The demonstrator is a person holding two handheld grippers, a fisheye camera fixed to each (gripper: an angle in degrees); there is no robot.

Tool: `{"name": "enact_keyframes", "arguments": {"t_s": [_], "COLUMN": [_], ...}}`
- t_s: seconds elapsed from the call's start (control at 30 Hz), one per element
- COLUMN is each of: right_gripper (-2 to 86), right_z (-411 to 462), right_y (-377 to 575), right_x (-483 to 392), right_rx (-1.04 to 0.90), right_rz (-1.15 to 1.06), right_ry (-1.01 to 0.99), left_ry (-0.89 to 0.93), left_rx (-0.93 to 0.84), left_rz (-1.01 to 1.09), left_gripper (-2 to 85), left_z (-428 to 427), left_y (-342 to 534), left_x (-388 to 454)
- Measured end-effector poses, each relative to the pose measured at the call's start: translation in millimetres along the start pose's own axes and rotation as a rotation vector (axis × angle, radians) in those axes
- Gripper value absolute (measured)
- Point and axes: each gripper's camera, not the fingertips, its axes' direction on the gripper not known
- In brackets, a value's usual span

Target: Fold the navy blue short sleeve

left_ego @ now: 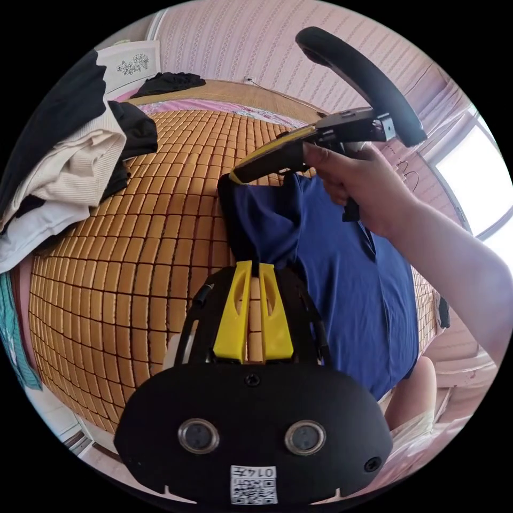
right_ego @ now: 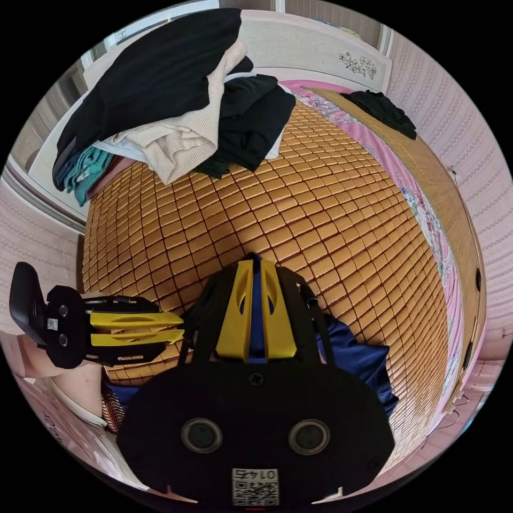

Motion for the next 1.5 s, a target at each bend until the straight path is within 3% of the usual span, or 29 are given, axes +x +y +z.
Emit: {"name": "enact_keyframes", "arguments": {"t_s": [0.13, 0.37, 0.5, 0.6, 0.73, 0.83, 0.97, 1.07, 1.23, 1.33, 1.5], "right_gripper": [2.6, -0.1, -0.4, 1.0, 4.9, 5.2, 6.1, 9.0, 10.2, 5.1, 3.2], "right_z": [-7.2, 50.0, 55.1, 45.7, -7.1, -34.7, -40.3, -39.3, -17.0, 2.6, -12.2], "right_y": [8.8, 26.2, 39.4, 66.1, 172.6, 293.8, 470.1, 566.5, 627.2, 640.6, 691.0], "right_x": [2.7, -12.8, -11.2, -1.2, 21.6, 47.3, 95.6, 122.6, 137.3, 137.9, 96.7], "right_rx": [0.030, -0.121, -0.056, 0.013, 0.220, 0.261, 0.121, 0.187, 0.289, 0.284, 0.343], "right_rz": [0.038, 0.077, 0.135, 0.166, 0.285, 0.445, 0.822, 1.073, 1.135, 1.069, 1.141], "right_ry": [0.038, -0.013, 0.010, -0.097, -0.168, -0.065, 0.189, 0.128, 0.029, -0.026, 0.128], "left_ry": [0.021, 0.007, 0.044, 0.050, -0.006, 0.008, 0.083, 0.155, 0.190, 0.190, 0.236], "left_rx": [0.025, 0.034, 0.044, 0.026, 0.030, 0.053, 0.043, 0.014, -0.019, -0.035, -0.044], "left_rz": [-0.019, -0.032, -0.069, -0.058, -0.007, 0.045, 0.218, 0.345, 0.525, 0.597, 0.684], "left_gripper": [1.4, 2.9, 3.8, 4.4, 3.8, 3.4, 3.4, 3.5, 3.6, 3.6, 3.7], "left_z": [7.5, 18.2, 25.9, 29.1, 19.0, 12.5, 27.3, 50.1, 83.0, 102.3, 133.3], "left_y": [3.1, 5.3, 8.8, 10.4, 20.9, 22.4, -8.4, -32.1, -55.7, -65.5, -79.0], "left_x": [-3.2, 3.5, 1.5, 5.8, 17.3, 36.7, 108.9, 178.6, 286.8, 339.8, 415.7]}}
